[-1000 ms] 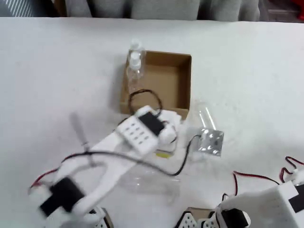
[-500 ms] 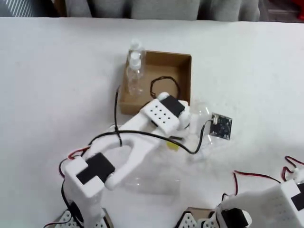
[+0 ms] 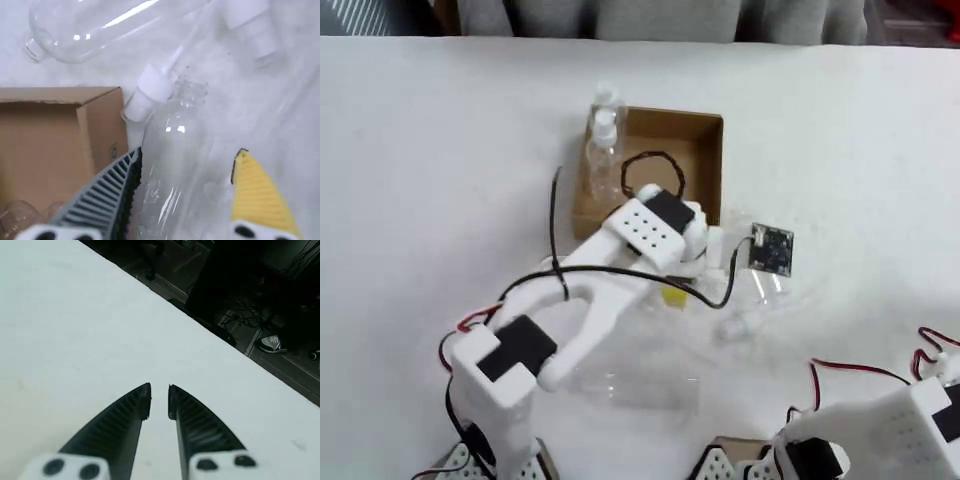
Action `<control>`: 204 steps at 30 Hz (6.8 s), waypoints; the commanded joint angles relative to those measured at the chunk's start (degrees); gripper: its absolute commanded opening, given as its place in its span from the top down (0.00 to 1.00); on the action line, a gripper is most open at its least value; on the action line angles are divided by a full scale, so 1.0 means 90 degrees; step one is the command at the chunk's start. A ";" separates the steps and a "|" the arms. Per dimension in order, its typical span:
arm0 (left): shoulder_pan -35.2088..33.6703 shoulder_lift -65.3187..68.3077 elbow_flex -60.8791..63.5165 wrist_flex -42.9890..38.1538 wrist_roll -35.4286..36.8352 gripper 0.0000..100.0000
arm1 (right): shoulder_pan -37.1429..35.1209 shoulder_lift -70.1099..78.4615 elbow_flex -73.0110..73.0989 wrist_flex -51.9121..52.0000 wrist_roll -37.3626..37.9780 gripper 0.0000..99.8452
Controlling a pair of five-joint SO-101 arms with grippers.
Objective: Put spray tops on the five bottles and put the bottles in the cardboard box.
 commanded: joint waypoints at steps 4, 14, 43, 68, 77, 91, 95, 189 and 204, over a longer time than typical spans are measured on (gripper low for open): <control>-0.0151 -0.0044 -0.0371 -0.0479 -0.0010 0.71 | -0.0122 -0.0063 -0.0283 -0.0093 0.0068 0.96; -0.0103 0.0786 -0.0440 -0.0606 0.0000 0.71 | -0.0122 -0.0063 -0.0283 -0.0093 0.0068 0.96; 0.0073 -0.1744 -0.0361 0.1074 0.3155 0.98 | -0.0337 -0.0112 -0.0156 -0.0005 0.0088 0.96; -0.5358 -0.7087 0.5568 -0.0488 0.4542 0.98 | -0.3873 -0.4234 -0.0166 0.7770 0.0137 0.95; -0.6325 -0.6872 0.6711 -0.2344 0.6457 0.98 | -0.7282 -0.5621 -0.0068 1.0125 0.1612 0.95; -0.6950 -0.6872 0.6759 -0.2462 0.6886 0.98 | -1.2195 -0.4821 0.1455 0.8259 0.0615 0.94; -0.6950 -0.6872 0.6769 -0.2462 0.6886 0.98 | -1.2137 -0.4000 0.1436 0.7888 0.0664 0.87; -0.1988 -1.3768 0.9563 -0.4249 0.6886 0.98 | -1.1287 -0.7839 -0.1328 0.4567 -0.2364 0.98; -0.1988 -1.3768 0.9563 -0.4220 0.6886 0.98 | -1.1287 -0.7214 -0.1299 0.4361 -0.2364 0.98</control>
